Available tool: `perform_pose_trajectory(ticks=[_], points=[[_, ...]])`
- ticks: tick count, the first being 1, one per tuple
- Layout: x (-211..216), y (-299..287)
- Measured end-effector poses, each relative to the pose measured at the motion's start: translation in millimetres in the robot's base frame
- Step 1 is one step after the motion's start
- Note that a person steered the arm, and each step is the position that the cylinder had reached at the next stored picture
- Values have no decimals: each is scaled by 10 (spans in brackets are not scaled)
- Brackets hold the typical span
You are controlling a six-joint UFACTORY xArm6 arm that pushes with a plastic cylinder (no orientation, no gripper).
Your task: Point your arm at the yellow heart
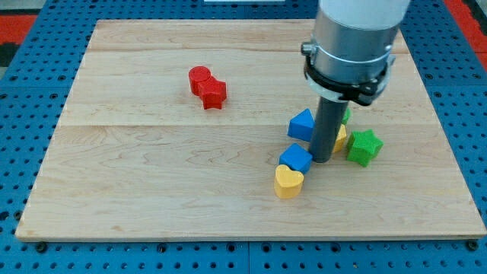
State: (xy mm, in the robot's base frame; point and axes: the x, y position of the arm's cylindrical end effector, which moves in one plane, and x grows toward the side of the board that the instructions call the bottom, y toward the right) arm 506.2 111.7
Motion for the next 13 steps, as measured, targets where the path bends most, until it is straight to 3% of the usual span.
perform_pose_trajectory(ticks=[2,5,7,13], points=[[49,432],[195,115],[226,370],[527,255]])
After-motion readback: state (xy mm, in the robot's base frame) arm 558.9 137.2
